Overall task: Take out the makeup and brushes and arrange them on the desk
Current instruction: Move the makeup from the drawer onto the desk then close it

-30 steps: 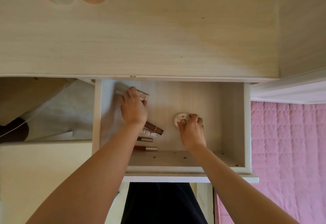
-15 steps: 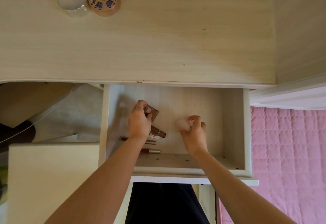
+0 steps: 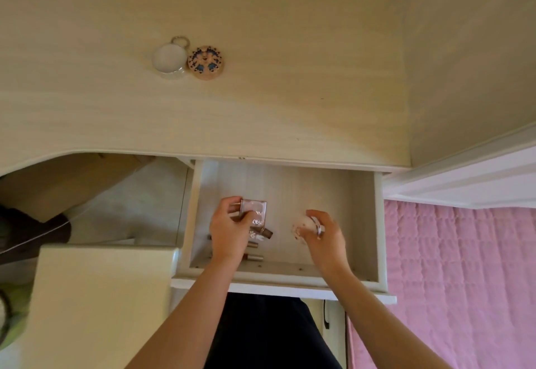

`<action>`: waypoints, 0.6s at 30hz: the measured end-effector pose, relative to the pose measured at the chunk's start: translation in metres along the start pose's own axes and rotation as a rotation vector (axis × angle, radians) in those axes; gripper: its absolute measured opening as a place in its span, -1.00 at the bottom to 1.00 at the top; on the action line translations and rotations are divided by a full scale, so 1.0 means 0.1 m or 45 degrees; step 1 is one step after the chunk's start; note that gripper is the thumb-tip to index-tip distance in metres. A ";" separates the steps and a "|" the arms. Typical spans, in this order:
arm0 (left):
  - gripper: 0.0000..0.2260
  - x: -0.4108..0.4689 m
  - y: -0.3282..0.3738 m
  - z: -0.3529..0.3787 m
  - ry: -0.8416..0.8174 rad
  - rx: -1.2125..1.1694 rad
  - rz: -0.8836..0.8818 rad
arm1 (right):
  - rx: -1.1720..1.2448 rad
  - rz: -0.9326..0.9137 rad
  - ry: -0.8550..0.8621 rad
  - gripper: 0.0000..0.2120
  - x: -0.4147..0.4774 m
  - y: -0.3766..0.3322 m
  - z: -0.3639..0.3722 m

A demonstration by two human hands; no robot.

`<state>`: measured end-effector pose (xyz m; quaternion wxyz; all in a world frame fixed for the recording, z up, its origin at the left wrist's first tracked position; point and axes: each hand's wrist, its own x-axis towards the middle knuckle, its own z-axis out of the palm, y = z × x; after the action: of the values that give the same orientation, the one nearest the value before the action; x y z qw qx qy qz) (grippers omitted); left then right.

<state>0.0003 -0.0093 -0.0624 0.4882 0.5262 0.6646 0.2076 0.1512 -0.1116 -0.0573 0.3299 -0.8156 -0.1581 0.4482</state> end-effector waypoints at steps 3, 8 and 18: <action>-0.69 -0.15 0.13 -0.12 0.016 -0.087 -0.008 | 0.043 -0.006 -0.014 -0.67 -0.15 -0.14 -0.06; -0.61 -0.37 0.27 -0.32 -0.023 -0.240 -0.095 | 0.157 -0.033 -0.050 -0.70 -0.38 -0.34 -0.09; -0.71 -0.27 0.48 -0.75 -0.057 -0.446 -0.184 | 0.239 -0.191 -0.054 -0.76 -0.44 -0.92 0.12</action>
<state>-0.0416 0.0012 0.0201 0.6005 0.3887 0.6434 0.2728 0.1206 -0.0638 0.0277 0.4340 -0.7575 -0.1829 0.4521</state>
